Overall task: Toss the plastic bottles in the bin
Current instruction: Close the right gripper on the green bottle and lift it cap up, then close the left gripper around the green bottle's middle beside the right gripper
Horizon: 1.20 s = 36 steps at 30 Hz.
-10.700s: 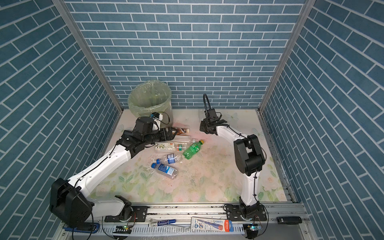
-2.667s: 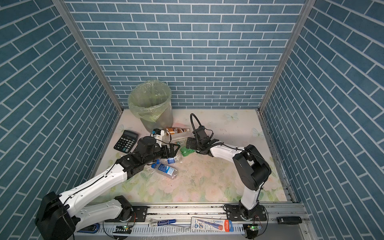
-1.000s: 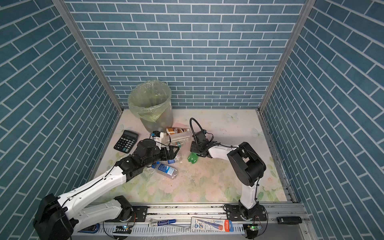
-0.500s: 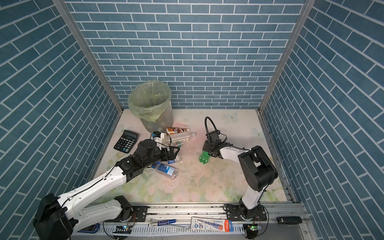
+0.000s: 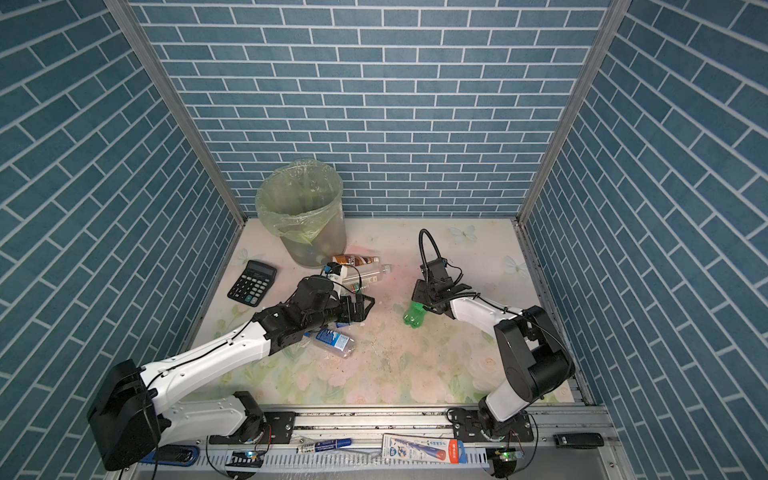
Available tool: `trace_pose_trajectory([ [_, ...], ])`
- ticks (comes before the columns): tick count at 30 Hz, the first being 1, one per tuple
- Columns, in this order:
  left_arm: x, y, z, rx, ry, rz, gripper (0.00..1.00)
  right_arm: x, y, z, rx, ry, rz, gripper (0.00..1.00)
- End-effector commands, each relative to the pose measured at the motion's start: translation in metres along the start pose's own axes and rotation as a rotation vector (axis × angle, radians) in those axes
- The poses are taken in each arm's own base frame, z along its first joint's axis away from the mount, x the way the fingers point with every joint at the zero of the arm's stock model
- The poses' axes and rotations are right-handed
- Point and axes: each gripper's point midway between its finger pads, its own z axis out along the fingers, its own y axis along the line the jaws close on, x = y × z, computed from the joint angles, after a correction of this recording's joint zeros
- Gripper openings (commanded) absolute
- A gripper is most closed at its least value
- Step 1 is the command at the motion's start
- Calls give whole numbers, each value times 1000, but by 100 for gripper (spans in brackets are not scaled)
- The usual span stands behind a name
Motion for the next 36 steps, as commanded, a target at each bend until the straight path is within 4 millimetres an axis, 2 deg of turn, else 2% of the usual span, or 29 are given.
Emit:
trace_pose_trajectory([
  [1, -11, -8, 3, -6, -8, 19, 99, -21, 15, -19, -48, -8, -22, 44],
  [8, -33, -30, 20, 7, 18, 131, 99, -73, 50, -44, -143, -54, -14, 44],
  [11, -37, -44, 35, 49, 46, 170, 99, -92, 68, -54, -207, -64, -6, 44],
  [14, -46, -50, 44, 41, 55, 204, 99, -111, 83, -66, -253, -88, -4, 44],
  [17, -57, -61, 54, 59, 50, 222, 99, -122, 98, -75, -304, -101, 10, 44],
  [20, -64, -72, 66, 85, 56, 226, 99, -128, 107, -83, -343, -108, 22, 44],
  [26, -77, -84, 79, 120, 20, 202, 99, -133, 112, -90, -358, -117, 24, 44],
  [36, -76, -89, 95, 150, 28, 169, 99, -136, 118, -91, -405, -111, 65, 45],
])
